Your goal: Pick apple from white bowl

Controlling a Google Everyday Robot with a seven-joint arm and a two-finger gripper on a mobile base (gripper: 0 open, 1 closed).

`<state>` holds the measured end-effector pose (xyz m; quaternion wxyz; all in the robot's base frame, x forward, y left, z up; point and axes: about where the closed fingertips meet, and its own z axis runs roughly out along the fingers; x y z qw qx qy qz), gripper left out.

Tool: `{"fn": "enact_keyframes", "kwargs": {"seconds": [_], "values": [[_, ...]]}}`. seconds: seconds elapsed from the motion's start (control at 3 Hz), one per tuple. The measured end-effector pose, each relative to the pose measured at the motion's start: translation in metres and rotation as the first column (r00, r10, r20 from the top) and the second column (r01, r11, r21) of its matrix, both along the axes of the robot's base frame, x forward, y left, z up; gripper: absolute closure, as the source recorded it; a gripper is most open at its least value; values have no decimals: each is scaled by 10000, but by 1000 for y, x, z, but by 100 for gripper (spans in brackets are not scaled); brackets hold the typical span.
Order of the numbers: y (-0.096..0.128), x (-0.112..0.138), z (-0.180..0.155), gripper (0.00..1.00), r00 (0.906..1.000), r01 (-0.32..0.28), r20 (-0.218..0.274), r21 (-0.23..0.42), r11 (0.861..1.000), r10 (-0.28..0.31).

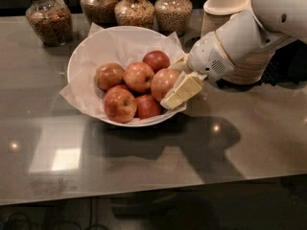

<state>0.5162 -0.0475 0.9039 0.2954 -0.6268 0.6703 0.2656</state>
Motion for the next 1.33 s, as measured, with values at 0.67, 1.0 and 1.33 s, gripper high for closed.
{"fn": "enact_keyframes", "kwargs": {"seconds": [0.67,1.0,1.33], "values": [[43,-16,42,100,9778,-1899,998,479,9806,1845],[64,-23,72,100,9490,-2681,1692,-107,9633,2660],[69,-24,103,100,9243,-2956,2319,-670,9530,3030]]}}
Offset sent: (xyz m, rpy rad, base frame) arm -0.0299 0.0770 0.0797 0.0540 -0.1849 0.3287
